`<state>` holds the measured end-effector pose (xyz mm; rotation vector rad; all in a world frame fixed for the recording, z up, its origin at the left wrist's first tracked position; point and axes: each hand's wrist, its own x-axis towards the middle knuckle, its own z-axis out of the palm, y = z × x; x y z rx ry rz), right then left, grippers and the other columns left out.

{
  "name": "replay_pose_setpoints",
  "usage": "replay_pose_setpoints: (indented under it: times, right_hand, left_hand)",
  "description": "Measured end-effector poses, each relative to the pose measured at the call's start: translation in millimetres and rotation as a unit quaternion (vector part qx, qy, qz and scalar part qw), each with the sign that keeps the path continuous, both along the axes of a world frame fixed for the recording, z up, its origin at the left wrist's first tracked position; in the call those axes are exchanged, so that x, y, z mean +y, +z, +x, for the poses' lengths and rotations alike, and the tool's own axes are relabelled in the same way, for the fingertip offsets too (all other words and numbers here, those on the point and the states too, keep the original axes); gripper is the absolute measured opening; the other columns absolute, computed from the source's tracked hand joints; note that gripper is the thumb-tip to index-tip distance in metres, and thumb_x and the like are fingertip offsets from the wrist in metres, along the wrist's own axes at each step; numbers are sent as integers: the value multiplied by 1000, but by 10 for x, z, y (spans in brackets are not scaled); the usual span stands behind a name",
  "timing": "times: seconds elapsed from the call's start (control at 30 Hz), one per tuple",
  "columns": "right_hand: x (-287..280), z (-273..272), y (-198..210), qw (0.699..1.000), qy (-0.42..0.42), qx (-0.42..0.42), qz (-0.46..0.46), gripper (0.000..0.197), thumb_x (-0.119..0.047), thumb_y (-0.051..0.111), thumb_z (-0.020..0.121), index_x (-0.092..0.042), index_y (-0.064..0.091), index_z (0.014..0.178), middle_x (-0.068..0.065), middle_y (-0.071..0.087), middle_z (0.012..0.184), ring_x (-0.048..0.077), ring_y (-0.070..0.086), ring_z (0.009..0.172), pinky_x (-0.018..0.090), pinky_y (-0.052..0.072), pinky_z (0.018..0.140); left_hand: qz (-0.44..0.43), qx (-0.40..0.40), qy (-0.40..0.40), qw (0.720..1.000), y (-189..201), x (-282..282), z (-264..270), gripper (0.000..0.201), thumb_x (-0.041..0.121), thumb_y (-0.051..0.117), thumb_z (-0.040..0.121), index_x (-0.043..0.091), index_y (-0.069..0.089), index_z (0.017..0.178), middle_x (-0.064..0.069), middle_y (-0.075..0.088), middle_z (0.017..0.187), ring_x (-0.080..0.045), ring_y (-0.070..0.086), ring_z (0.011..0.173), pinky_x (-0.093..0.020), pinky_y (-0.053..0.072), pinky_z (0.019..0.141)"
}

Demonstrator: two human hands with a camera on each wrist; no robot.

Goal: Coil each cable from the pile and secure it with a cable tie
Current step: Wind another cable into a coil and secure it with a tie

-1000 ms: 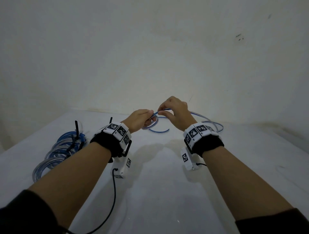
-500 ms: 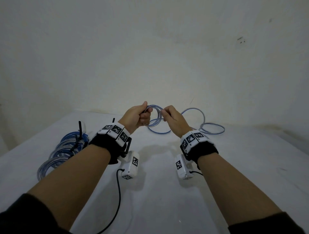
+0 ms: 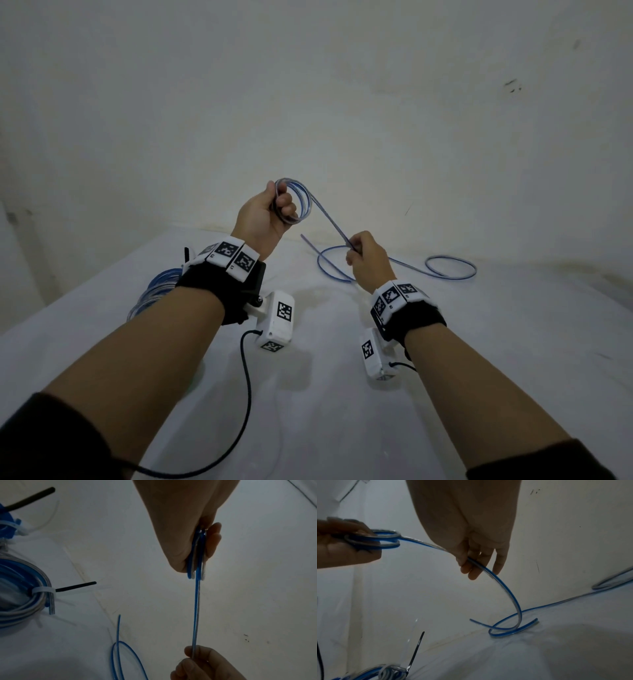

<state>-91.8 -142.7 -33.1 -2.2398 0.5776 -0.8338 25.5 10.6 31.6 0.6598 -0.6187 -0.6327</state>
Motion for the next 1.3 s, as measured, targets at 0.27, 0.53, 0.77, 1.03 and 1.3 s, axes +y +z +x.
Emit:
replay_pose_setpoints:
  times: [0.27, 0.53, 0.77, 1.03, 1.3]
  right_hand:
    - [-191, -59, 75, 991, -102, 63, -58, 16, -6, 42, 96, -5, 53, 107, 14, 58, 112, 30, 55, 98, 41, 47, 84]
    - [-43, -13, 86, 995, -11, -3, -98, 28, -3, 39, 97, -7, 61, 114, 21, 54, 98, 22, 45, 81, 24, 23, 61]
    - [128, -27, 228, 982, 94, 26, -161, 29, 1, 43, 95, -1, 66, 113, 12, 50, 69, 16, 48, 64, 24, 36, 59]
    - [117, -89, 325, 980, 77, -3, -184, 9, -10, 54, 92, -8, 62, 95, 7, 59, 91, 16, 48, 81, 29, 39, 77]
    - [174, -30, 277, 880, -71, 91, -460, 25, 4, 59, 76, -18, 64, 88, 2, 63, 82, 31, 54, 90, 36, 18, 80]
  left_hand:
    - [-112, 76, 96, 986, 103, 131, 158, 37, 23, 24, 104, 13, 47, 77, 6, 47, 48, -8, 44, 43, -15, 41, 52]
    - [16, -132, 275, 952, 72, -23, 30, 25, 15, 29, 103, 16, 44, 82, 2, 57, 64, -2, 53, 48, -16, 41, 55]
    - [148, -413, 300, 847, -138, -145, -52, 18, 18, 35, 101, 15, 48, 89, 8, 66, 81, -5, 63, 76, -18, 47, 78]
    - [356, -534, 234, 730, -270, -50, -45, 23, 26, 32, 101, 10, 47, 95, 1, 64, 75, -17, 59, 72, -37, 48, 76]
    - [445, -514, 139, 720, -294, -59, -79, 38, 24, 31, 101, 11, 51, 71, 4, 56, 63, -7, 49, 59, -25, 39, 66]
